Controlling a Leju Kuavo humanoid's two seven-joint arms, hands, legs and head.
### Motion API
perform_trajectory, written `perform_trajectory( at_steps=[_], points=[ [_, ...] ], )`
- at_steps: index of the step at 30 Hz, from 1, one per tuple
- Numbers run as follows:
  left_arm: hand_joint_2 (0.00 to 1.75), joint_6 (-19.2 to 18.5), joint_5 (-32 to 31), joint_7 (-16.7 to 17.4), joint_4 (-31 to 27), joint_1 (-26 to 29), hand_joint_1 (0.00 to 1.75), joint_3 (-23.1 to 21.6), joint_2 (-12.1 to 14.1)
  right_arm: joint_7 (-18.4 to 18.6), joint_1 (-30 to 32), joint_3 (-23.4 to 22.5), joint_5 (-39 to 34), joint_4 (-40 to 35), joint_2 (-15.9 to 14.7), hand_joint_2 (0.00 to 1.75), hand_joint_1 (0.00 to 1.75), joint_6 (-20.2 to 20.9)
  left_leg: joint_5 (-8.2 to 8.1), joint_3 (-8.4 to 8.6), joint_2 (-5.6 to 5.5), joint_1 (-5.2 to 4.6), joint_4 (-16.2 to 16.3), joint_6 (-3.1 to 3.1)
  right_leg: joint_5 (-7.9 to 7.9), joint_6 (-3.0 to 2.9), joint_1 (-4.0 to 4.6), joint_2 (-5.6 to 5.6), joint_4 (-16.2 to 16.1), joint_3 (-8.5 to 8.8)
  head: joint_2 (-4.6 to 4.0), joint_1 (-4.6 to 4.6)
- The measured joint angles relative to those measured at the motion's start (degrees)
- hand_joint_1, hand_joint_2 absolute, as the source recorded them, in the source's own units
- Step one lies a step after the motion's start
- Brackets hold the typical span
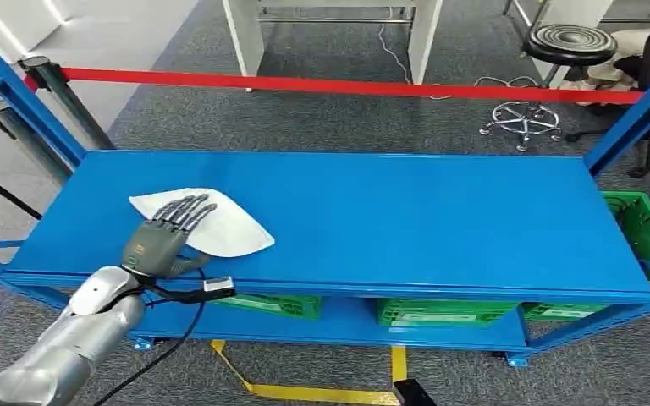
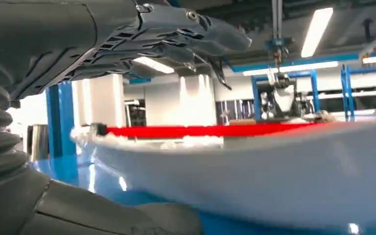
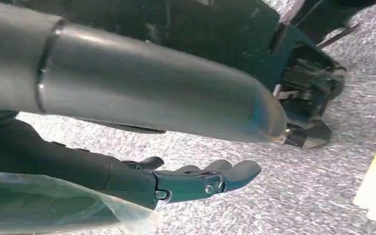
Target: Take the parts from the cabinet and place them on the table.
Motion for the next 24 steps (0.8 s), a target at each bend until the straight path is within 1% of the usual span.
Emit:
perform_trajectory(
  at_steps=[1,2,3,4,5,6,7,8,9,10,11,12,13,14,15,16,17,18,19,20,21,22,24],
  points=[
    [1.75,0.0,-0.1,0.0,0.5,0.0,0.0,-0.2,-0.1,0.0,0.1,0.0,0.0,0.0,0.0,0.0,0.0,0.0,0.55,-0.22,0.0,0.04,0.3,-0.04,-0.01,0.01,0.0,0.09,0.1,0.02,0.0,0.04],
    [1.75,0.0,-0.4,0.1,0.7,-0.3,0.0,-0.4,-0.3,0.0,0.1,0.0,0.0,0.0,0.0,0.0,0.0,0.1,2.51,0.66,0.0,0.08,-1.9,-0.02,-0.06,0.08,-0.01,0.15,0.2,0.02,0.0,0.0],
    [1.75,-0.1,-0.6,0.2,1.2,-0.9,0.0,-0.6,-0.5,0.0,0.1,0.0,0.0,0.0,0.0,0.0,0.0,0.1,5.29,2.59,0.0,0.14,-6.3,0.02,-0.16,0.16,-0.03,0.14,0.3,0.04,0.0,0.04],
    [1.75,-0.1,-0.9,0.3,1.6,-1.5,0.0,-0.7,-0.9,0.0,0.0,0.0,0.0,0.0,0.0,0.0,0.0,0.2,8.11,5.03,0.01,0.21,-11.7,0.06,-0.33,0.37,-0.06,0.13,0.6,0.08,-0.02,0.04],
    [1.75,-0.1,-1.0,0.4,2.2,-2.0,0.0,-1.0,-1.2,0.0,0.0,0.0,-0.1,0.0,0.0,0.0,0.0,0.3,8.88,6.56,0.0,0.29,-15.4,0.16,-0.5,0.63,-0.01,0.1,0.7,-0.04,0.0,0.04],
    [1.75,-0.1,-1.2,0.6,3.0,-2.7,0.0,-1.3,-1.7,0.0,-0.1,0.0,-0.1,0.0,0.0,0.0,0.0,0.3,8.21,7.18,-0.05,-0.01,-16.6,0.33,-0.64,0.91,0.44,0.13,1.2,-0.47,0.0,-0.04],
    [1.75,-0.2,-1.4,0.9,3.5,-3.1,0.0,-1.6,-2.1,0.1,-0.1,0.0,-0.1,0.0,0.0,0.0,0.0,0.3,8.18,6.8,-0.09,0.02,-16.4,0.84,-0.46,1.19,0.39,0.13,1.1,-0.74,0.0,0.2],
    [1.75,-0.2,-1.7,1.2,4.0,-3.4,0.0,-2.0,-2.6,0.1,0.0,0.0,-0.1,0.0,0.0,0.0,0.0,0.4,8.16,6.67,-0.09,-0.14,-16.4,1.09,-0.38,1.37,0.29,0.1,1.1,-0.77,0.0,0.11],
    [1.75,-0.5,-2.0,1.6,4.5,-3.9,0.0,-2.3,-3.0,0.0,0.1,0.0,-0.2,0.0,0.0,0.0,0.0,0.4,8.19,6.67,-0.09,-0.29,-16.4,1.48,-0.3,1.71,0.17,0.07,0.9,-0.68,0.0,0.13],
    [1.75,-0.9,-2.4,1.9,5.1,-4.5,0.0,-2.5,-3.3,0.0,0.0,0.0,-0.2,0.0,0.0,0.0,0.0,0.4,8.47,6.82,-0.06,0.02,-16.8,1.94,-0.59,2.04,0.16,0.11,1.0,-0.8,0.0,0.02],
    [1.75,-1.6,-2.5,2.3,5.7,-5.3,0.0,-2.9,-4.0,-0.1,0.0,0.0,-0.2,0.0,0.0,0.0,0.0,0.4,8.56,6.85,-0.04,0.12,-16.9,2.24,-1.38,2.39,0.11,0.1,1.9,-1.58,0.0,0.2],
    [1.75,-2.7,-2.7,2.5,6.6,-6.1,0.0,-3.4,-4.2,-0.1,0.0,0.0,-0.2,0.0,0.0,0.0,0.0,0.5,8.58,6.77,-0.01,0.13,-16.9,2.71,-3.26,2.63,0.1,0.01,4.7,-2.84,0.0,0.5],
    [1.75,-3.8,-2.8,3.0,7.4,-6.7,0.0,-3.6,-4.4,-0.1,0.0,0.0,-0.3,0.0,0.0,0.0,0.0,0.5,8.58,6.69,0.02,0.1,-16.9,2.88,-5.49,2.74,0.02,0.01,9.2,-4.87,0.0,0.52],
    [1.75,-4.3,-2.8,3.3,8.0,-7.1,0.0,-3.8,-4.7,-0.1,0.1,0.0,-0.3,0.0,0.0,0.0,0.0,0.5,8.57,6.64,0.05,0.05,-16.9,2.92,-7.28,2.84,0.02,0.01,13.5,-6.88,0.0,0.46],
    [1.75,-4.8,-2.9,3.8,8.8,-7.5,0.0,-4.0,-4.8,-0.1,0.3,0.0,-0.3,0.0,0.0,0.0,0.0,0.5,8.58,6.61,0.06,0.02,-16.9,2.94,-8.58,2.93,0.03,0.01,17.6,-8.83,0.0,0.52],
    [1.75,-5.0,-2.9,4.3,9.6,-7.9,0.0,-4.2,-4.9,-0.1,0.5,0.0,-0.3,0.0,0.0,0.0,0.0,0.5,8.58,6.63,0.05,0.01,-16.9,2.94,-8.36,2.97,0.03,0.01,18.8,-9.45,0.0,0.5],
    [1.75,-5.0,-3.1,4.7,10.2,-8.3,0.0,-4.4,-5.0,-0.1,0.5,0.0,-0.3,0.0,0.0,0.0,0.0,0.5,8.59,6.67,0.02,0.01,-16.9,2.94,-6.79,2.89,0.02,0.0,17.2,-8.59,0.0,0.53],
    [1.75,-5.0,-3.4,5.1,10.7,-8.7,0.0,-4.5,-5.0,-0.1,0.5,0.0,-0.3,0.0,0.0,0.0,0.0,0.4,8.59,6.73,-0.01,0.02,-16.9,2.93,-4.55,2.77,0.0,-0.01,13.4,-6.66,0.0,0.5],
    [1.75,-5.0,-3.5,5.4,11.2,-9.2,0.0,-4.7,-5.1,-0.1,0.5,0.0,-0.3,0.0,0.0,0.0,0.0,0.4,8.59,6.82,-0.02,0.03,-16.8,2.91,-2.13,2.62,-0.03,-0.04,8.3,-3.98,0.0,0.5],
    [1.75,-5.0,-3.8,5.9,11.5,-9.6,0.02,-4.8,-5.1,-0.1,0.4,0.0,-0.3,0.0,0.0,0.0,0.0,0.4,8.59,6.88,-0.04,0.0,-16.8,2.79,-0.42,2.46,-0.07,-0.15,2.9,-1.16,0.0,0.53],
    [1.75,-5.1,-4.7,7.1,12.0,-10.0,1.75,-4.9,-5.1,-0.1,0.2,0.0,-0.3,0.0,0.0,0.0,0.0,0.4,8.52,6.66,-0.08,-0.49,-16.6,2.44,-1.48,2.34,0.11,-0.15,1.1,-0.1,0.0,0.53],
    [1.75,-5.2,-5.5,8.1,12.6,-10.4,1.75,-5.0,-5.0,-0.1,0.2,0.0,-0.3,0.0,0.0,0.0,0.0,0.4,8.69,6.52,-0.09,-0.46,-16.6,2.08,-1.2,2.0,0.08,-0.03,1.1,0.01,0.0,0.29],
    [1.75,-5.7,-6.4,9.3,13.8,-11.1,1.75,-5.5,-5.0,-0.1,0.4,0.0,-0.2,0.0,0.0,0.0,0.0,0.4,9.01,6.61,-0.09,-0.29,-17.0,1.52,-1.11,1.59,0.31,0.1,1.2,-0.13,0.0,0.39]
  ],
)
